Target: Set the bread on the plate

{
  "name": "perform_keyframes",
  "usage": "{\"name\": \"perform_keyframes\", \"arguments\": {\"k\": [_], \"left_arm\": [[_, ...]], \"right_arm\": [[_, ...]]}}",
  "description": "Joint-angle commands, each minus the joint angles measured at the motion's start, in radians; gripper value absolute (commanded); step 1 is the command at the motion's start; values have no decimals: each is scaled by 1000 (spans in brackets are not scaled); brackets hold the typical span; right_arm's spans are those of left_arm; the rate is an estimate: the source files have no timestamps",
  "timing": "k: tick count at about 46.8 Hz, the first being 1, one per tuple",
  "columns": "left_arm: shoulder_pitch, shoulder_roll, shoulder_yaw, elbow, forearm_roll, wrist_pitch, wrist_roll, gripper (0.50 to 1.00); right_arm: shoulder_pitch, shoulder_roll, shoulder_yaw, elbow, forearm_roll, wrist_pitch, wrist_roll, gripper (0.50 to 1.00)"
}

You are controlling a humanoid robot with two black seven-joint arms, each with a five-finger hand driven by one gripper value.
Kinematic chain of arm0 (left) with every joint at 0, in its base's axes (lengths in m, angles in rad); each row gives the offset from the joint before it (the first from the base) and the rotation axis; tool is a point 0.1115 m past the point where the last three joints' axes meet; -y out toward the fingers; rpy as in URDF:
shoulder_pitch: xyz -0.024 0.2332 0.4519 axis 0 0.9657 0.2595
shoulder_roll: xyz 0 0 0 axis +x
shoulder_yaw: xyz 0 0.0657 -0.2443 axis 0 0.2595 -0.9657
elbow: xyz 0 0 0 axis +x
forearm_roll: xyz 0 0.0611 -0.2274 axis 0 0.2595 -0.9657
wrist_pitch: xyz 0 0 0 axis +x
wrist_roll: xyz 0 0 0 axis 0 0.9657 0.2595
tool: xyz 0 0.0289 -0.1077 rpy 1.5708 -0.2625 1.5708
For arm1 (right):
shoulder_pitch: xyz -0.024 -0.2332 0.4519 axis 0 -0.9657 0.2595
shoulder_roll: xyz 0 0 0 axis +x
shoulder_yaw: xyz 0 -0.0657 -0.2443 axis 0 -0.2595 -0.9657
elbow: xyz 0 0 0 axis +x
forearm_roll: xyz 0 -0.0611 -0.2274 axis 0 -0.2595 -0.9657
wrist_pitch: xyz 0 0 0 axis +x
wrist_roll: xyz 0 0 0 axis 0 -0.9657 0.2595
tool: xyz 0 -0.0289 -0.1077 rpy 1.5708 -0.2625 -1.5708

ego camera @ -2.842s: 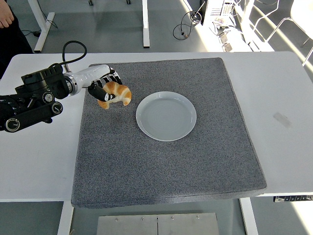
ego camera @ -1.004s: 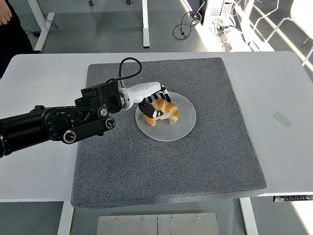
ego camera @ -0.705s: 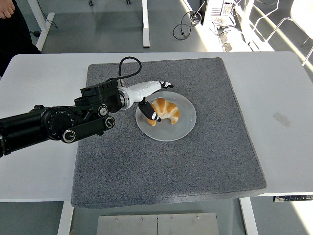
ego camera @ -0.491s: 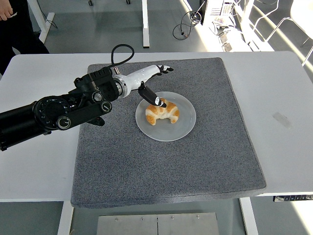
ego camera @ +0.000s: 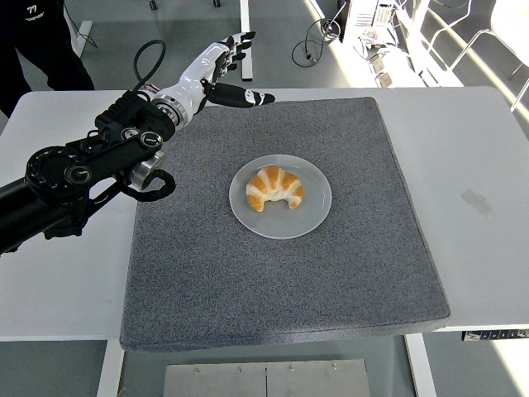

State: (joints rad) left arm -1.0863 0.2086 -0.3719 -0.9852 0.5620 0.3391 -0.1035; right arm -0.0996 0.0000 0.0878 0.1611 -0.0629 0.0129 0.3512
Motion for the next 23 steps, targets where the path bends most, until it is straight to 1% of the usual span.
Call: {"name": "perform_keyframes", "arguments": {"k": [1,9,12,20,23], "left_arm": [[11,-3,-24,22,-68,9,-22,963],[65,-20,-171,92,-208,8,-71,961],[85,-29,-226,97,-218,6,-90,961],[151,-35,-392,99,-218,-2,-102,961],[169,-35,-446,99,-220,-11,-117,961]], "right_arm": [[0,0,1,0,0,-1,0,1000],[0,0,0,0,0,-1,0,1000],[0,0,0,0,0,1,0,1000],[0,0,0,0,0,-1,0,1000],[0,0,0,0,0,-1,0,1000]]}}
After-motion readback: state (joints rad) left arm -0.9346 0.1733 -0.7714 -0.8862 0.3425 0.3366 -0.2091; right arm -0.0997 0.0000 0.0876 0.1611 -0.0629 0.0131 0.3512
